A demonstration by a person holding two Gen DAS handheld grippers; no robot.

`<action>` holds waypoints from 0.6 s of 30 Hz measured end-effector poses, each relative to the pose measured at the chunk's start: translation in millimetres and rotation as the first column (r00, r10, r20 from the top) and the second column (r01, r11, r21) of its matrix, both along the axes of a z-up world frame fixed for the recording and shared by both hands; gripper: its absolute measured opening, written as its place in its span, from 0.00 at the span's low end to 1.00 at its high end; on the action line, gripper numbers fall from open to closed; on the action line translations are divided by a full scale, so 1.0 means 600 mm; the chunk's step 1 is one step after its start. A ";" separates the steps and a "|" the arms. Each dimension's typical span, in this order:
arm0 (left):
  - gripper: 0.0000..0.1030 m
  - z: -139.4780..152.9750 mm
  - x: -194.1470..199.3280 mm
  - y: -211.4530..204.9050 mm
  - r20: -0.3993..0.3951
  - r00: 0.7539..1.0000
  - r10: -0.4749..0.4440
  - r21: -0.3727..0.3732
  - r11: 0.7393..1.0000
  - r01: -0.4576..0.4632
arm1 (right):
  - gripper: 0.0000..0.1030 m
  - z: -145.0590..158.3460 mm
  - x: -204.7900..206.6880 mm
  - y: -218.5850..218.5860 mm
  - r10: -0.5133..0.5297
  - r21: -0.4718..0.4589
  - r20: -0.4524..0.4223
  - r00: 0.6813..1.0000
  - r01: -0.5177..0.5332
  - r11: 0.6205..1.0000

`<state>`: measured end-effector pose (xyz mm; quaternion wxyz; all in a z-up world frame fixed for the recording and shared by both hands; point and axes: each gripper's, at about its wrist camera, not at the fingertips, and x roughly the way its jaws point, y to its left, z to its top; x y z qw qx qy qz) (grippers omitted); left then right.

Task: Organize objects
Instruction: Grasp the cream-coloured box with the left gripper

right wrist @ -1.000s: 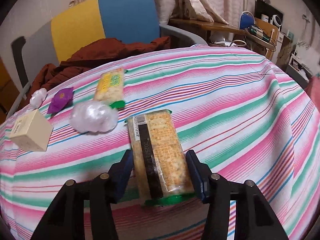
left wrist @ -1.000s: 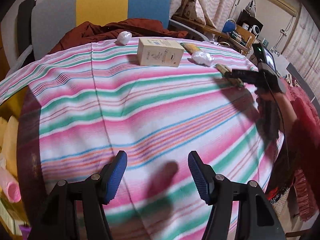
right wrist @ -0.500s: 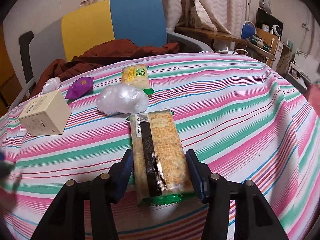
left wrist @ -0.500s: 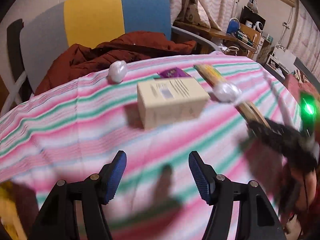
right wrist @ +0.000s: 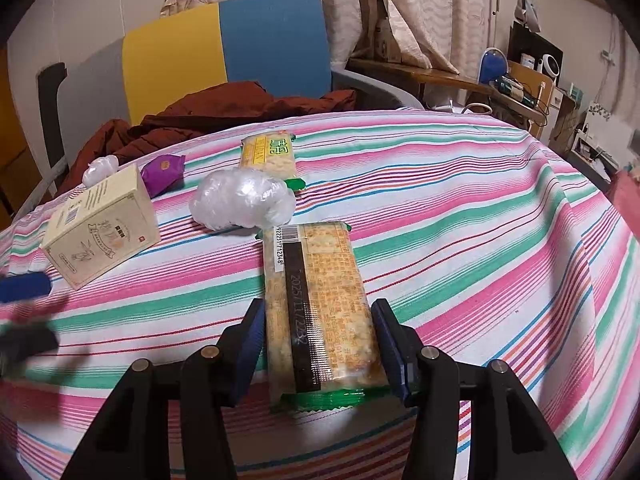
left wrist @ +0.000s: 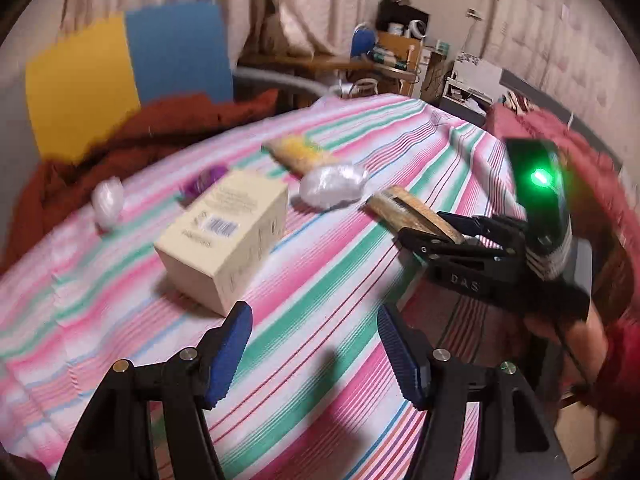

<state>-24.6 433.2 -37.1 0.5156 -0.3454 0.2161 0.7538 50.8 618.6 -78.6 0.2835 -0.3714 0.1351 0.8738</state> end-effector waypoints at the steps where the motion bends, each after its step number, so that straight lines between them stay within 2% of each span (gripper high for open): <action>1: 0.64 0.005 0.003 -0.004 -0.046 0.999 0.019 0.006 1.000 -0.019 | 0.52 0.000 0.000 0.000 0.000 0.000 0.000 1.000 0.000 1.000; 3: 0.64 0.012 -0.006 -0.008 -0.120 0.990 0.076 0.016 0.997 -0.074 | 0.52 0.000 0.000 0.000 0.000 0.001 -0.001 1.000 0.000 1.000; 5: 0.65 0.014 -0.033 -0.004 -0.143 0.980 0.142 0.006 0.990 -0.142 | 0.52 0.000 0.000 0.000 -0.001 0.000 -0.002 1.000 0.001 1.000; 7: 0.68 0.014 -0.069 0.002 -0.099 0.976 0.195 0.000 0.981 -0.196 | 0.52 -0.001 0.000 0.000 -0.001 0.001 -0.002 1.000 0.001 1.000; 8: 0.73 0.015 -0.086 0.007 -0.068 0.976 0.209 0.007 0.978 -0.209 | 0.52 -0.001 0.000 0.000 -0.002 0.001 -0.002 1.000 0.002 1.000; 10: 0.81 0.011 -0.109 0.023 -0.004 0.981 0.196 -0.003 0.981 -0.196 | 0.52 -0.001 0.000 0.000 -0.002 0.002 -0.002 1.000 0.002 1.000; 12: 0.81 0.001 -0.122 0.047 0.036 0.984 0.173 -0.031 0.985 -0.172 | 0.52 -0.001 0.001 0.001 -0.003 0.000 -0.005 1.000 0.003 1.000; 16: 0.80 -0.023 -0.130 0.073 0.024 0.981 0.190 -0.071 0.980 -0.188 | 0.52 -0.002 0.000 0.000 -0.005 -0.001 -0.008 1.000 0.005 1.000; 18: 0.76 -0.035 -0.126 0.079 0.012 0.980 0.198 -0.079 0.977 -0.197 | 0.52 -0.002 0.000 0.000 -0.005 0.000 -0.008 1.000 0.005 1.000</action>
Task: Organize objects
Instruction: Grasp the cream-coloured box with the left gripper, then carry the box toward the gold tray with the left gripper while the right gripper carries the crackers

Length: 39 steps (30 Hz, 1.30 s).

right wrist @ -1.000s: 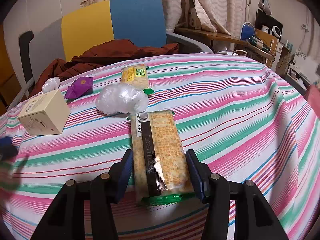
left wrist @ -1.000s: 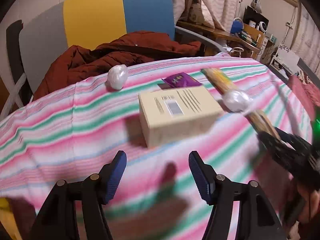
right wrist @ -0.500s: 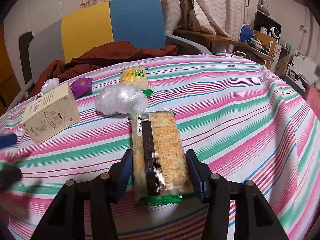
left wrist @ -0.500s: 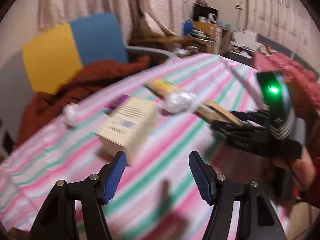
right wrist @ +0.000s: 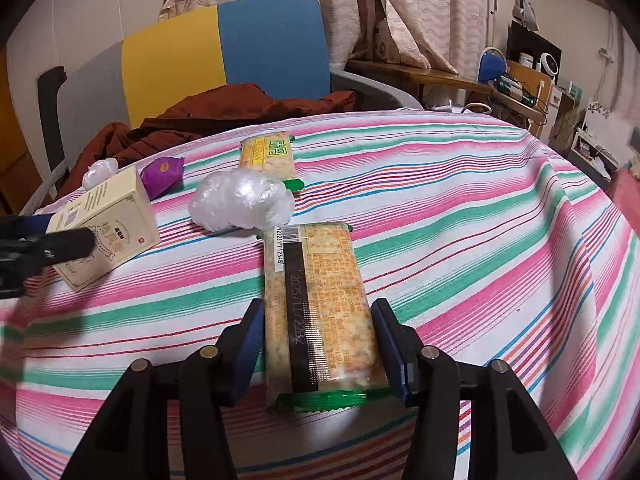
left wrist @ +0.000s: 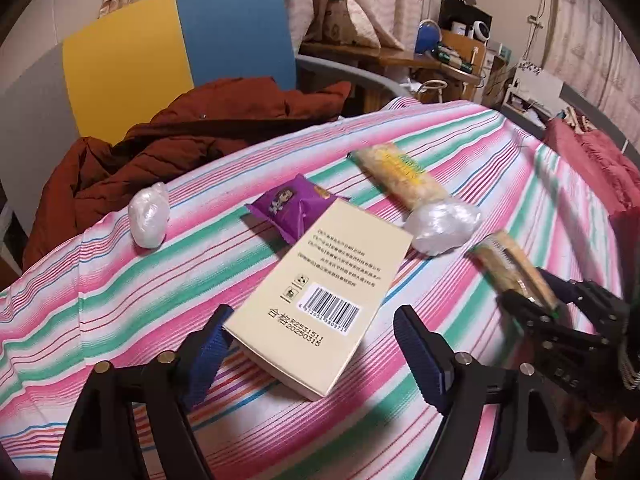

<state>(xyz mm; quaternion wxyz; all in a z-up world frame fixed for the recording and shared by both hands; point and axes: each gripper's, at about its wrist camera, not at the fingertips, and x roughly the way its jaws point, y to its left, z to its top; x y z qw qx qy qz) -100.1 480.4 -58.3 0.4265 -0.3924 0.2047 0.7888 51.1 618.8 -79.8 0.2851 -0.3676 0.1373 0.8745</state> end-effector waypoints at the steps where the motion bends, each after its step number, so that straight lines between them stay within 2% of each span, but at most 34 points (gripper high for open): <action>1: 0.67 -0.006 0.007 0.001 -0.008 1.000 -0.003 0.002 1.000 0.003 | 0.52 0.000 0.000 0.000 0.000 0.001 0.000 1.000 0.000 1.000; 5: 0.53 -0.019 0.028 -0.010 -0.021 1.000 -0.006 0.022 1.000 0.007 | 0.52 -0.001 0.000 -0.001 -0.002 0.007 0.001 1.000 0.002 1.000; 8: 0.50 -0.031 0.036 -0.013 -0.019 1.000 0.003 0.021 1.000 -0.003 | 0.52 -0.002 -0.002 -0.002 -0.003 0.008 0.001 1.000 0.003 1.000; 14: 0.49 -0.032 0.031 -0.025 0.004 1.000 0.022 0.045 0.999 -0.022 | 0.52 -0.003 -0.002 -0.003 -0.005 0.015 0.005 1.000 0.005 1.000; 20: 0.49 -0.034 0.056 -0.057 -0.042 0.998 0.053 0.060 0.997 -0.050 | 0.52 -0.002 -0.003 -0.006 -0.007 0.021 0.007 1.000 0.007 1.000; 29: 0.49 -0.034 0.096 -0.123 -0.055 0.992 0.118 0.093 0.989 -0.112 | 0.49 0.001 -0.005 -0.014 -0.012 0.062 0.024 1.000 0.011 0.998; 36: 0.49 -0.030 0.129 -0.177 -0.015 0.986 0.167 0.148 0.976 -0.163 | 0.49 0.028 0.014 -0.059 0.031 0.146 -0.038 0.999 -0.025 0.989; 39: 0.49 -0.028 0.137 -0.204 0.009 0.981 0.195 0.179 0.965 -0.194 | 0.49 0.033 0.020 -0.089 0.064 0.152 -0.039 0.997 -0.058 0.987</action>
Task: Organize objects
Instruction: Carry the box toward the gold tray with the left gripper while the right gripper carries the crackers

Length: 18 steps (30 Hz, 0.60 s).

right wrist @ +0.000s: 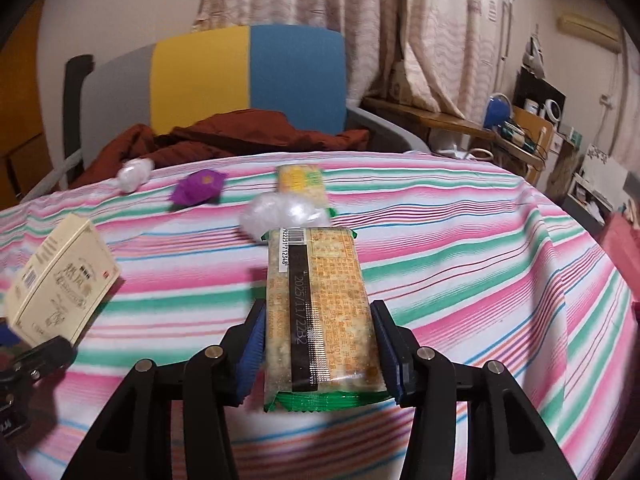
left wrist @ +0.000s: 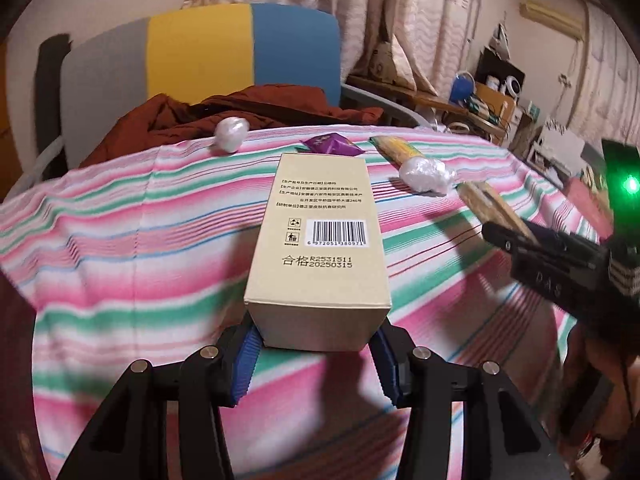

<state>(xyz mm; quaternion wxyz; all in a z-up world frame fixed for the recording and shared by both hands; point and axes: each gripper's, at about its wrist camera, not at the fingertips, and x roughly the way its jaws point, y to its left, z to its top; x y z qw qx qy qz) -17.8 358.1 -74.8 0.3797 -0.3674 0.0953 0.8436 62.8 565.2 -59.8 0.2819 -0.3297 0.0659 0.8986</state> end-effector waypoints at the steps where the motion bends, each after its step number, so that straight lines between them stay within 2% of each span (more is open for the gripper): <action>1: 0.49 0.001 0.002 -0.008 0.006 1.000 0.006 0.010 1.000 -0.006 | 0.49 0.002 0.003 -0.010 0.012 0.003 -0.001 1.000 -0.012 1.000; 5: 0.49 0.000 0.007 -0.036 0.040 0.999 0.013 0.042 0.999 -0.015 | 0.49 0.007 0.015 -0.051 0.059 -0.011 -0.003 0.998 -0.059 0.998; 12: 0.49 -0.003 0.009 -0.092 0.127 0.990 0.054 0.079 0.995 -0.065 | 0.49 -0.001 0.043 -0.120 0.095 -0.138 -0.031 0.995 -0.099 0.986; 18: 0.49 0.015 0.054 -0.154 0.102 0.994 0.033 0.117 0.992 -0.045 | 0.49 -0.017 0.055 -0.170 0.109 -0.243 -0.046 0.993 -0.117 0.963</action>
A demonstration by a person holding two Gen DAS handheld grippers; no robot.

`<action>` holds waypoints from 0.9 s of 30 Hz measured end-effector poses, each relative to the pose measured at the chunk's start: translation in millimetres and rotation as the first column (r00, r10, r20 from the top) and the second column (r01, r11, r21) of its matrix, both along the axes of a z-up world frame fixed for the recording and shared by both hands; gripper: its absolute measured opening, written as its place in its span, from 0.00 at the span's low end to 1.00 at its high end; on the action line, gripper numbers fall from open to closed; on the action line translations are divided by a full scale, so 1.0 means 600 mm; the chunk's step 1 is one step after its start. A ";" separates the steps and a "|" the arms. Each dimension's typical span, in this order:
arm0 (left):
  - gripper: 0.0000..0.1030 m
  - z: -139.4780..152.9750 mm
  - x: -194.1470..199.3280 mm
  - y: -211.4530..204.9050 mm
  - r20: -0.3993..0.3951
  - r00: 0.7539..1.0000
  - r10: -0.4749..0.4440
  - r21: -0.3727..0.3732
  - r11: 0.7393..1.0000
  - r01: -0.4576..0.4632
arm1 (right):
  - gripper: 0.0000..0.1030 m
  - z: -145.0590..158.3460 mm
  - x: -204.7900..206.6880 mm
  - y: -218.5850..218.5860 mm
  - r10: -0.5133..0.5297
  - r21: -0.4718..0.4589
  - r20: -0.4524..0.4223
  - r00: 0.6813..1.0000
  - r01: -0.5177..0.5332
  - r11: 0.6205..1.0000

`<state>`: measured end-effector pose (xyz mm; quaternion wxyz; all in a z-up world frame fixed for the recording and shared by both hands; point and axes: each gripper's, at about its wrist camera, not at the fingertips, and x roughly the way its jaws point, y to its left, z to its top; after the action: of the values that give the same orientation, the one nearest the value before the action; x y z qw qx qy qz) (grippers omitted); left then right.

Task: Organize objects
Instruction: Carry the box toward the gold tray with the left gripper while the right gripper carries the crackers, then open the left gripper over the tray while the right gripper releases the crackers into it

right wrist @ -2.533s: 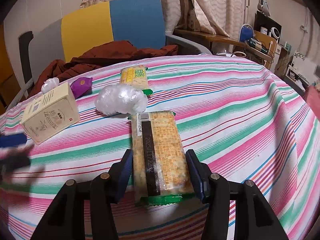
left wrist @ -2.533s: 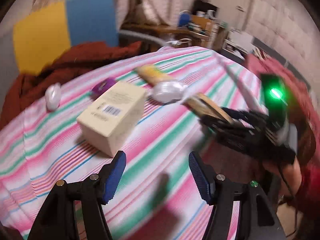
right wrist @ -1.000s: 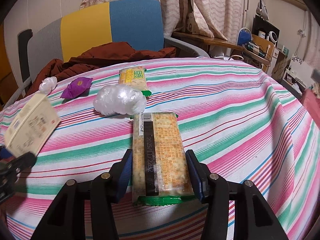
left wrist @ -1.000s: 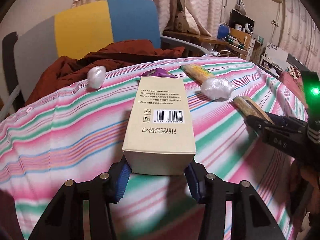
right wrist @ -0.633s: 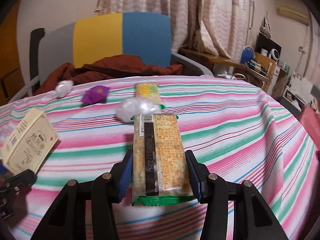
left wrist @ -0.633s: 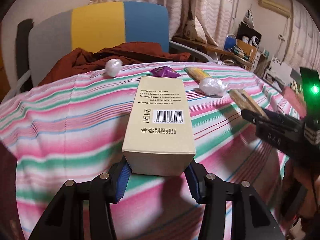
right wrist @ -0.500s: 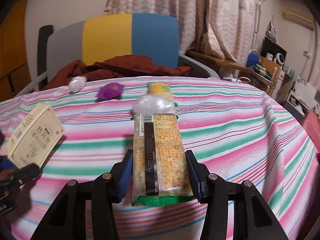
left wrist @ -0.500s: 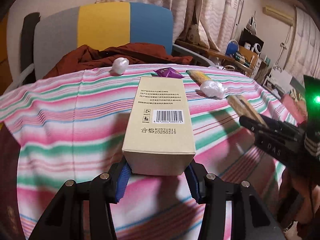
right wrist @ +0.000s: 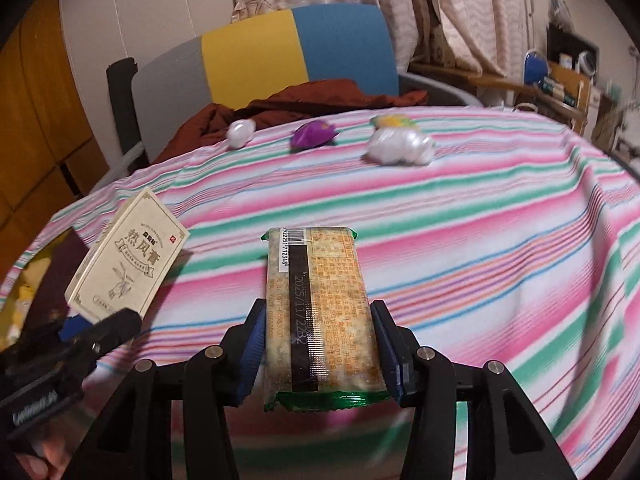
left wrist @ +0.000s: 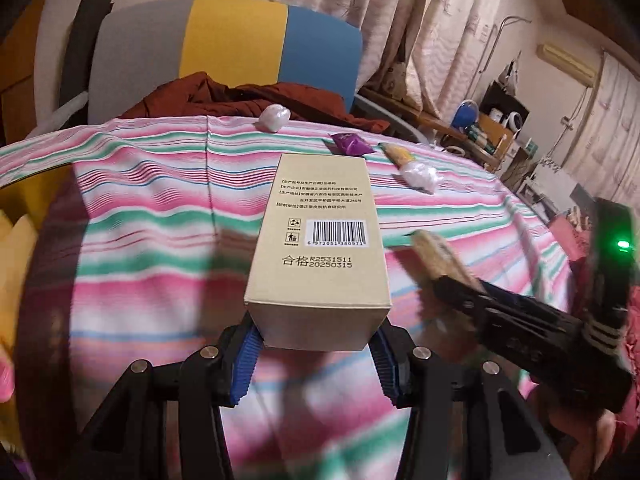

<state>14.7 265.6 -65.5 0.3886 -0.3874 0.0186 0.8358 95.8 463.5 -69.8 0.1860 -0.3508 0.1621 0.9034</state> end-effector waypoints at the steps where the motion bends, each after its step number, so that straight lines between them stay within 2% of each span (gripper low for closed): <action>1: 0.49 0.004 0.007 -0.011 -0.003 1.000 0.001 0.011 1.000 -0.001 | 0.49 0.000 0.000 -0.011 0.011 -0.006 -0.001 1.000 -0.011 1.000; 9: 0.49 0.057 0.038 -0.114 -0.030 0.999 0.034 0.093 0.995 -0.031 | 0.49 0.015 -0.002 -0.080 0.099 -0.041 -0.021 0.995 -0.099 0.994; 15: 0.49 0.076 0.030 -0.215 -0.043 0.990 0.137 0.102 0.986 -0.132 | 0.49 0.045 -0.010 -0.147 0.197 -0.056 -0.066 0.978 -0.200 0.978; 22: 0.49 0.076 -0.009 -0.320 -0.035 0.957 0.289 0.081 0.955 -0.286 | 0.49 0.090 -0.021 -0.243 0.336 -0.053 -0.125 0.933 -0.345 0.937; 27: 0.49 0.072 -0.063 -0.377 -0.008 0.926 0.377 0.034 0.926 -0.376 | 0.49 0.110 -0.033 -0.306 0.424 -0.065 -0.146 0.894 -0.437 0.897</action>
<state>-23.0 39.5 -22.2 0.2271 -0.3718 -0.0665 0.8976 75.8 279.7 -3.8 -0.0467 -0.3277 0.1354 0.9339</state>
